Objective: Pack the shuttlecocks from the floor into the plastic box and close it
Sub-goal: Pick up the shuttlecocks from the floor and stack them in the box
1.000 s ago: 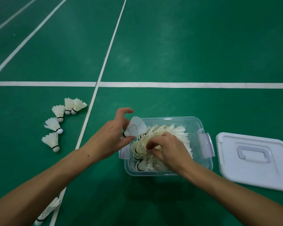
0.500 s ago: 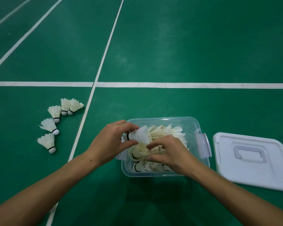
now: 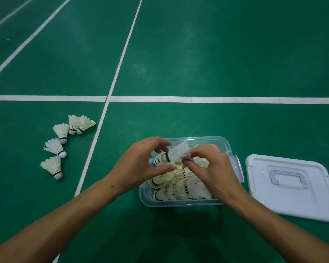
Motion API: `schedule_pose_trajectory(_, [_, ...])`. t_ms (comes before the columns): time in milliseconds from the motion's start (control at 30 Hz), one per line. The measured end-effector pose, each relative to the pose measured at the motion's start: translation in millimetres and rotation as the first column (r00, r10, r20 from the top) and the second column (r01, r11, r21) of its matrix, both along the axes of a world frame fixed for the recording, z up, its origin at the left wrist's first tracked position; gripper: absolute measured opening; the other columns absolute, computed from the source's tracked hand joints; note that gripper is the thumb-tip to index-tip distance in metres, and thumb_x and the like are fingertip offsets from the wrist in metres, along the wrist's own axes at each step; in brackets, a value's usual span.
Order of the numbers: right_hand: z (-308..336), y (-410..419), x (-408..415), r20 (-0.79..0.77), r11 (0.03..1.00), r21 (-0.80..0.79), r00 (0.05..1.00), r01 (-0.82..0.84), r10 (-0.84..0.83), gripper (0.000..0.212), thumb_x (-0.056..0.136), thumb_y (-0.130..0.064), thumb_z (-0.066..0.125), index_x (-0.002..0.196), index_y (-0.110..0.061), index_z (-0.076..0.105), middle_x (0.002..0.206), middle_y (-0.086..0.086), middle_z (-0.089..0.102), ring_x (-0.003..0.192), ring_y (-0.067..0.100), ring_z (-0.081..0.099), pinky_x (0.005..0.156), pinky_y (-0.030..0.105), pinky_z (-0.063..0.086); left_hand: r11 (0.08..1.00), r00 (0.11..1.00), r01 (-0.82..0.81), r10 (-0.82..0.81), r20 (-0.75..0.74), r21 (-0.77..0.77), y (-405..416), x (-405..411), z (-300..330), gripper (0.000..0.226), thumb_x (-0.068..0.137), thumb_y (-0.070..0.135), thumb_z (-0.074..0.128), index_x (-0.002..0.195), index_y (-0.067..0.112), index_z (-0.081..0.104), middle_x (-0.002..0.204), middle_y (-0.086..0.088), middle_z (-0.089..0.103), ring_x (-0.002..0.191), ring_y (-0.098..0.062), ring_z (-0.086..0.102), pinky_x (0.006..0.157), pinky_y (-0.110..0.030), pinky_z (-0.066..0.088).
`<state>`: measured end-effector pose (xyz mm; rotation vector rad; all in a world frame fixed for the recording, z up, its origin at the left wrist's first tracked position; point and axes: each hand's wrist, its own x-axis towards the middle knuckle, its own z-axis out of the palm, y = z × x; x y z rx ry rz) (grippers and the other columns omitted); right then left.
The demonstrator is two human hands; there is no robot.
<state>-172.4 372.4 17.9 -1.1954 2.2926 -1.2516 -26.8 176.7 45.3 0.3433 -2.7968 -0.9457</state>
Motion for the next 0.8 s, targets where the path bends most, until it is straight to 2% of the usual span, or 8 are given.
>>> schedule_pose_trajectory(100, [-5.8,10.6,-4.6,-0.053,0.999,0.042,0.999,0.011,-0.009,0.013,0.090,-0.033,0.079,0.100,-0.026,0.079,0.096,-0.019,0.072,0.102,0.011,0.060,0.088,0.038,0.053,0.977,0.988,0.059,-0.028,0.152,-0.206,-12.9,17.9,-10.9,0.082,0.070,0.075,0.077,0.137,0.031,0.057,0.131,0.019,0.062,0.121,-0.008,0.050,0.099,-0.027,0.045])
schedule_pose_trajectory(167, [-9.6,13.4,-2.0,-0.084,0.997,0.075,0.996,-0.037,0.043,0.013,0.090,-0.035,0.078,0.099,-0.025,0.079,0.095,-0.018,0.072,0.100,0.010,0.061,0.086,0.037,0.055,0.960,0.977,0.089,-0.032,0.213,-0.265,-15.6,26.8,-19.8,0.081,0.070,0.076,0.075,0.137,0.034,0.057,0.128,0.021,0.063,0.119,-0.010,0.049,0.097,-0.031,0.045])
schedule_pose_trajectory(267, [-14.8,10.0,4.0,-0.108,0.985,0.128,0.986,-0.116,0.130,0.014,0.092,-0.039,0.074,0.100,-0.029,0.078,0.095,-0.018,0.073,0.095,0.007,0.062,0.080,0.037,0.057,0.948,0.982,0.083,-0.025,0.188,-0.307,-9.9,25.7,-29.3,0.070,0.073,0.070,0.077,0.132,0.038,0.059,0.115,0.026,0.068,0.112,-0.008,0.052,0.088,-0.031,0.040])
schedule_pose_trajectory(367, [-18.6,7.6,5.1,-0.143,0.961,0.226,0.970,-0.161,0.196,0.009,0.093,-0.034,0.077,0.101,-0.030,0.077,0.098,-0.016,0.074,0.093,0.008,0.062,0.079,0.036,0.057,0.943,0.987,0.065,-0.013,0.158,-0.326,-2.7,17.1,-35.6,0.067,0.074,0.067,0.079,0.130,0.037,0.060,0.107,0.027,0.072,0.107,-0.008,0.058,0.089,-0.034,0.043])
schedule_pose_trajectory(500, [-19.7,6.8,1.8,-0.139,0.940,0.298,0.967,-0.164,0.213,0.005,0.094,-0.032,0.077,0.096,-0.028,0.075,0.095,-0.014,0.076,0.085,0.002,0.061,0.073,0.026,0.048,0.937,0.986,0.067,-0.009,0.169,-0.342,3.4,9.0,-41.6,0.063,0.072,0.073,0.076,0.122,0.037,0.063,0.100,0.029,0.074,0.100,-0.007,0.060,0.089,-0.038,0.043])
schedule_pose_trajectory(700, [-25.5,-7.6,4.2,-0.026,0.915,0.358,0.978,-0.185,0.208,0.012,0.092,-0.034,0.079,0.104,-0.033,0.079,0.098,-0.015,0.081,0.088,0.001,0.073,0.083,0.028,0.060,0.919,0.966,0.091,0.012,0.258,-0.383,0.6,5.2,-44.6,0.050,0.072,0.077,0.074,0.105,0.039,0.069,0.090,0.028,0.072,0.096,-0.003,0.056,0.088,-0.035,0.036])
schedule_pose_trajectory(800, [-24.0,-6.2,-5.4,0.176,0.902,0.351,0.964,-0.250,0.198,0.008,0.091,-0.033,0.080,0.098,-0.029,0.079,0.094,-0.015,0.078,0.087,-0.006,0.070,0.086,0.028,0.059,0.928,0.948,0.080,0.042,0.316,-0.363,2.0,4.3,-42.3,0.049,0.073,0.078,0.072,0.103,0.040,0.067,0.091,0.028,0.071,0.098,-0.003,0.053,0.087,-0.034,0.033])
